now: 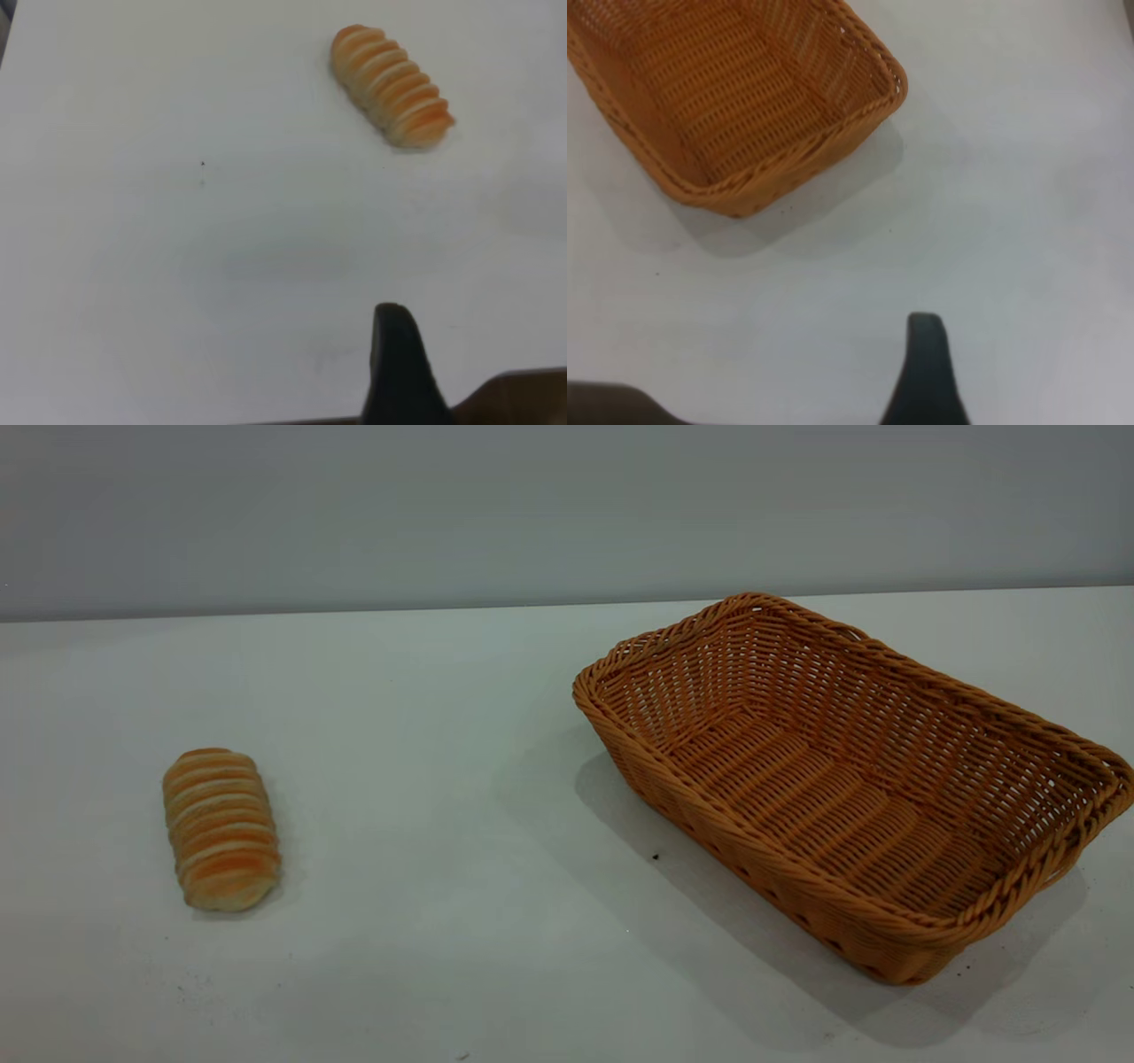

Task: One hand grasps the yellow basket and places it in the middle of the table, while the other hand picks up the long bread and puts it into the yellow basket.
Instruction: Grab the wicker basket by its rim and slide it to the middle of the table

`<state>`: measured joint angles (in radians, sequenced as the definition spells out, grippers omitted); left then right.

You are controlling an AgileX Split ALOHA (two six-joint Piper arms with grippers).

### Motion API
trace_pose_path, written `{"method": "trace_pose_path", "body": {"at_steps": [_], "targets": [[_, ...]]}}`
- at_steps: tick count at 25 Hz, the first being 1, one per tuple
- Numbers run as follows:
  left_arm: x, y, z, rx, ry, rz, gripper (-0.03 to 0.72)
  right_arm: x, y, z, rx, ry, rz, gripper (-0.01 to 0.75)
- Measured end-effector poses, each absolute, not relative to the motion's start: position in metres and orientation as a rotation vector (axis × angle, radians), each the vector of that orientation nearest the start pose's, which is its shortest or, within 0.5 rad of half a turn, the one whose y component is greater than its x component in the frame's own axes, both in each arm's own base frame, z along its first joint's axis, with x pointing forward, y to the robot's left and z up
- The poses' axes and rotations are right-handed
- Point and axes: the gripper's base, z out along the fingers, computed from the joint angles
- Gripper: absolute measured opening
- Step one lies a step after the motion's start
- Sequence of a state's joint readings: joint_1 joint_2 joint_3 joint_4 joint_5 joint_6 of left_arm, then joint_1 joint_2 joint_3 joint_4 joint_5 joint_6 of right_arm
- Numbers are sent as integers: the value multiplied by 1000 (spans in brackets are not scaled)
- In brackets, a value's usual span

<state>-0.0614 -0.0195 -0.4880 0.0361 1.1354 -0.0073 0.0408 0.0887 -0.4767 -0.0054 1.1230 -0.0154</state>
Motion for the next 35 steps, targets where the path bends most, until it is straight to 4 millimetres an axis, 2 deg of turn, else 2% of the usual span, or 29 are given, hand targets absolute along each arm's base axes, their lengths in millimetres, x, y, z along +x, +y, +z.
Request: {"method": "trace_pose_path", "body": {"at_steps": [8,13,17,21,24,27,31,35], "targets": [[-10,-1,268,95,2110,-76,529,8,0,266,-100,2215,1,587],[-7,-2,268,91,2131,-98,523,7,2,266,-222,2207,70,587],[11,-8,268,72,2254,-176,510,7,2,267,-261,2199,121,587],[41,-14,266,33,2406,-221,503,19,6,279,-180,2141,185,587],[69,-16,269,-1,2404,-224,503,42,14,287,-113,2130,269,587],[97,-18,270,-36,2349,-244,503,78,25,285,-35,2195,341,587],[124,-21,266,-78,2328,-272,503,131,40,266,55,2379,389,587],[142,-22,259,-77,2338,-256,503,186,53,243,105,2560,367,587]]}}
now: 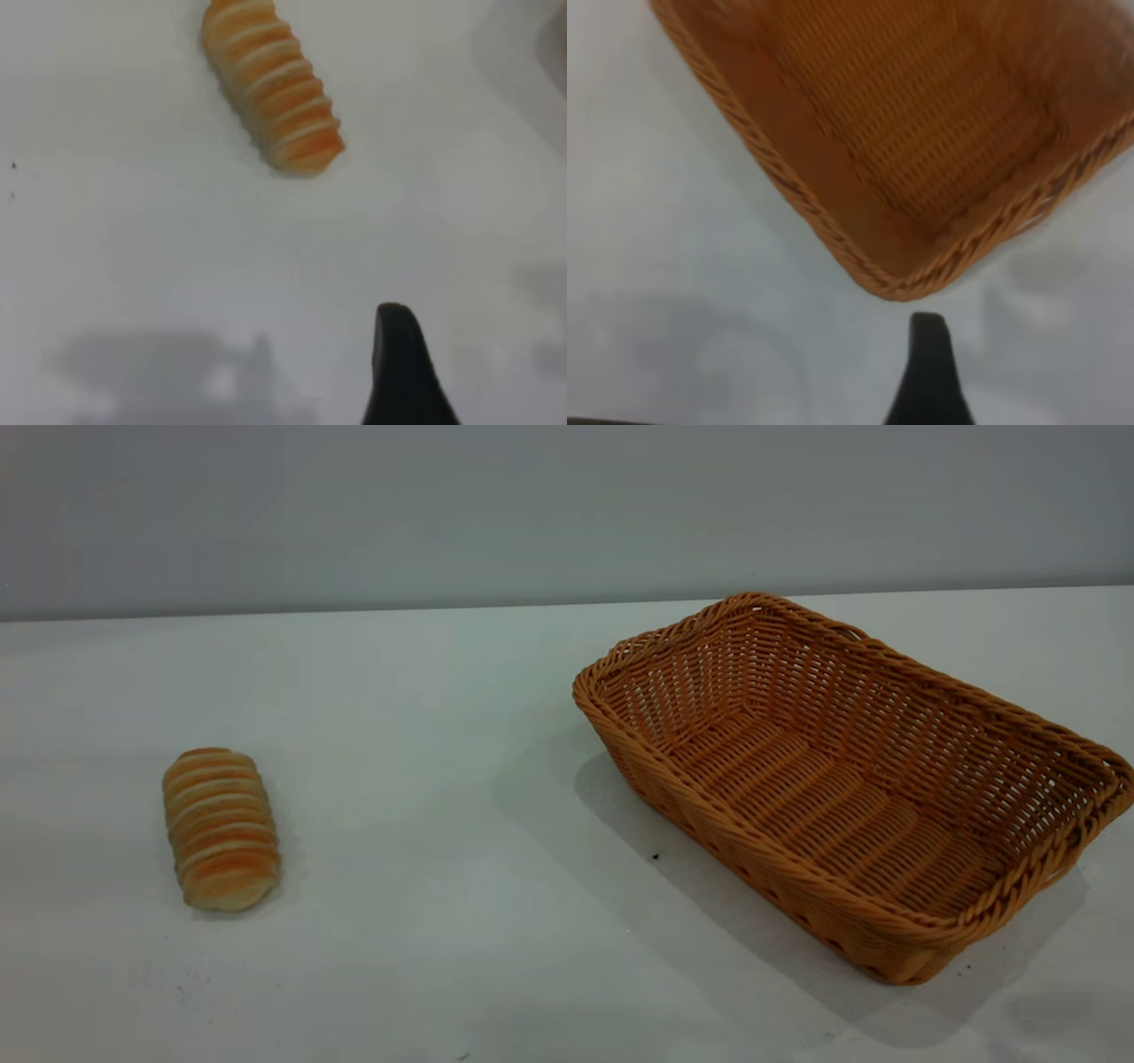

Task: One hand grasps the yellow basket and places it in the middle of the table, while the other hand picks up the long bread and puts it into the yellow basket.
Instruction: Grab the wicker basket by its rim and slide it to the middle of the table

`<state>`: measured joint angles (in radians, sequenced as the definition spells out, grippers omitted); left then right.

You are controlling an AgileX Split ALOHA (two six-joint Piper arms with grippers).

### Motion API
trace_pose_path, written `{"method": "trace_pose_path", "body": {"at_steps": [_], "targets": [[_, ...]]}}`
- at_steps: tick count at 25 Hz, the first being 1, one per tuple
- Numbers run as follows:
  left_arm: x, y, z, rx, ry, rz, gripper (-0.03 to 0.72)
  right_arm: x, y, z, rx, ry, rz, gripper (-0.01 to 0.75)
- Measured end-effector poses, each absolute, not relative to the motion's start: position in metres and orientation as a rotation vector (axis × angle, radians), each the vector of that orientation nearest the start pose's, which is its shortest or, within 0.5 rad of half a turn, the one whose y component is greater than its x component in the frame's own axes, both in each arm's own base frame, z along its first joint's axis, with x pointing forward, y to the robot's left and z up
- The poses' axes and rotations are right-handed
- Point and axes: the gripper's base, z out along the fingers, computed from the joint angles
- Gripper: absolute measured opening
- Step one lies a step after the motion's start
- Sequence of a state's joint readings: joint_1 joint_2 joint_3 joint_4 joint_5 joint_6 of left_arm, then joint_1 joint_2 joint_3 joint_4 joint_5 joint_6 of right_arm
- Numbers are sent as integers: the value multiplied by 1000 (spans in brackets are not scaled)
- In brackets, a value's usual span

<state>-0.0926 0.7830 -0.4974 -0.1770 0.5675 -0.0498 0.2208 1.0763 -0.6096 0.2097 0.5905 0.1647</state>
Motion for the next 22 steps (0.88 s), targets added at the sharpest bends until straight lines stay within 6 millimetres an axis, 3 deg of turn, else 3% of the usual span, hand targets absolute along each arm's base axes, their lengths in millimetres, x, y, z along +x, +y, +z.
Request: {"method": "trace_pose_path", "body": {"at_steps": [4,7,13,22], "targets": [[150,-22,255,-55,2351,-240,503,230,63,214,170,2714,345,587],[151,-22,254,-50,2350,-237,503,250,67,191,248,2792,328,587],[151,-23,255,-61,2348,-254,503,265,66,166,398,2799,278,587],[151,-23,255,-64,2348,-258,503,275,65,138,447,2818,207,586]]}}
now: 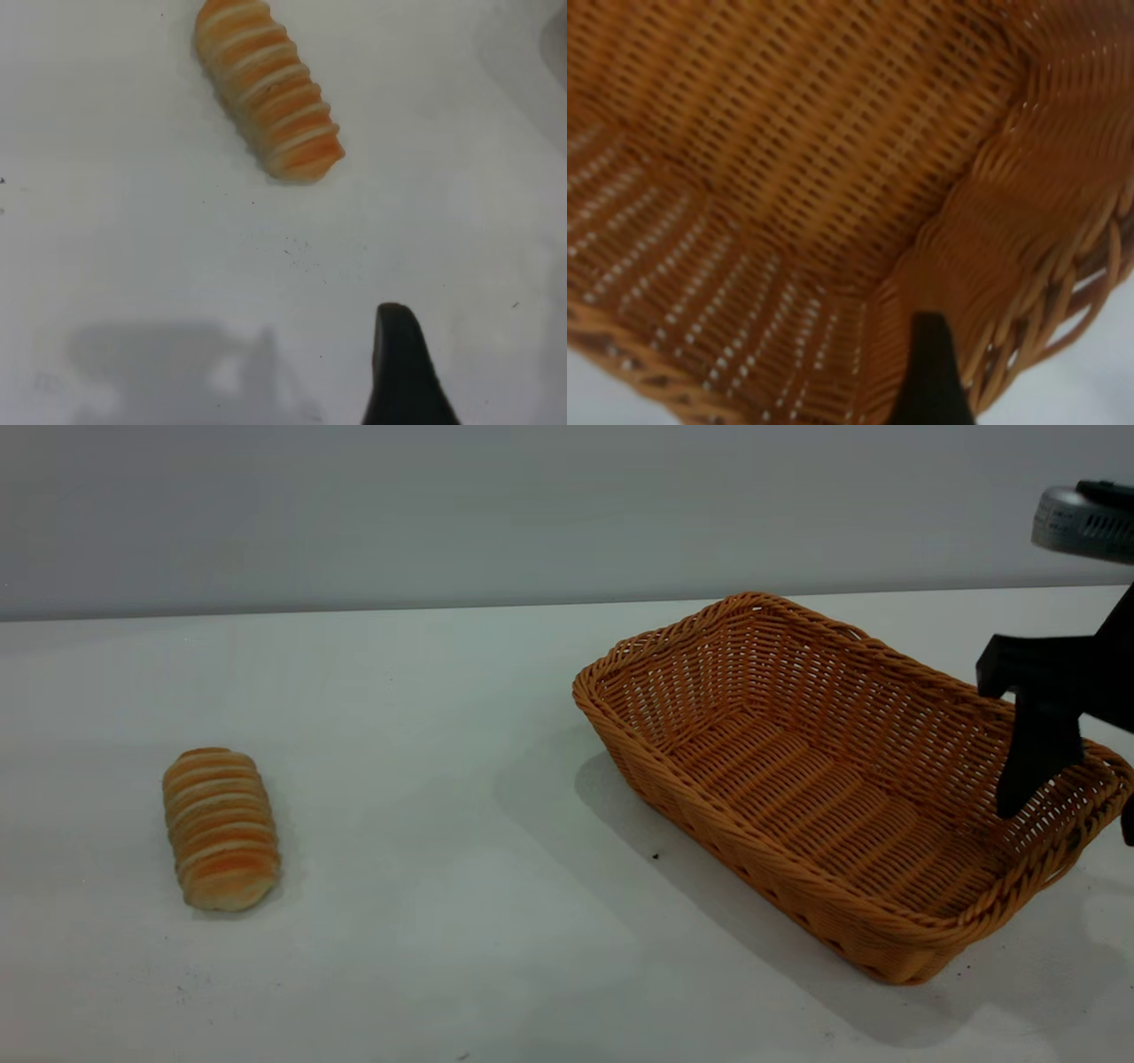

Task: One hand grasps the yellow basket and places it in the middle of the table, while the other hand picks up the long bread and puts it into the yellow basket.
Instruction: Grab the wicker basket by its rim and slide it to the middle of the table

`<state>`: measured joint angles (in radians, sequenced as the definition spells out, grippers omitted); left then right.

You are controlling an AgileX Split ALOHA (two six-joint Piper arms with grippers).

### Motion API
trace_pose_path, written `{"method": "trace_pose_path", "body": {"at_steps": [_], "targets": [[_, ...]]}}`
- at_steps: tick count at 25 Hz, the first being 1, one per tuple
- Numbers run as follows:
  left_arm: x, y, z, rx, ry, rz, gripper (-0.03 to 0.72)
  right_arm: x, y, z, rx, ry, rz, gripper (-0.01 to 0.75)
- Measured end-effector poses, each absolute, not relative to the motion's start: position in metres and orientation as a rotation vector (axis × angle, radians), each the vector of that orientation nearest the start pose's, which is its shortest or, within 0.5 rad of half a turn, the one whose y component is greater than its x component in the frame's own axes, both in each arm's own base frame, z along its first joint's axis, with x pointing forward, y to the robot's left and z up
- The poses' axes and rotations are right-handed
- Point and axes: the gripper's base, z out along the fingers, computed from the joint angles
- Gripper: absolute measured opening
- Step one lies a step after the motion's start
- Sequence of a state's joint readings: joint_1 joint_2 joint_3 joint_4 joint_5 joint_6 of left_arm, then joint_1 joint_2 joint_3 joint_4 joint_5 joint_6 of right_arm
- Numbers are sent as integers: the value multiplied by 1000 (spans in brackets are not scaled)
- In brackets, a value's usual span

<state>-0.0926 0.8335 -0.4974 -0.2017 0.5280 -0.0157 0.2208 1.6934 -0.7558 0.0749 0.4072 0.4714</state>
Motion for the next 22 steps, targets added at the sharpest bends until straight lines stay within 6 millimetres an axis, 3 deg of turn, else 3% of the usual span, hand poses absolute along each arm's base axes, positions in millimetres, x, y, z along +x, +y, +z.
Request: {"method": "trace_pose_path", "body": {"at_steps": [11,17,22], "targets": [[149,-23,253,-60,2368,-259,503,286,44,111,590,2826,164,586],[149,-23,253,-60,2370,-259,503,291,46,98,653,2802,216,586],[149,-23,253,-60,2370,-259,503,292,48,80,677,2826,222,517]]}}
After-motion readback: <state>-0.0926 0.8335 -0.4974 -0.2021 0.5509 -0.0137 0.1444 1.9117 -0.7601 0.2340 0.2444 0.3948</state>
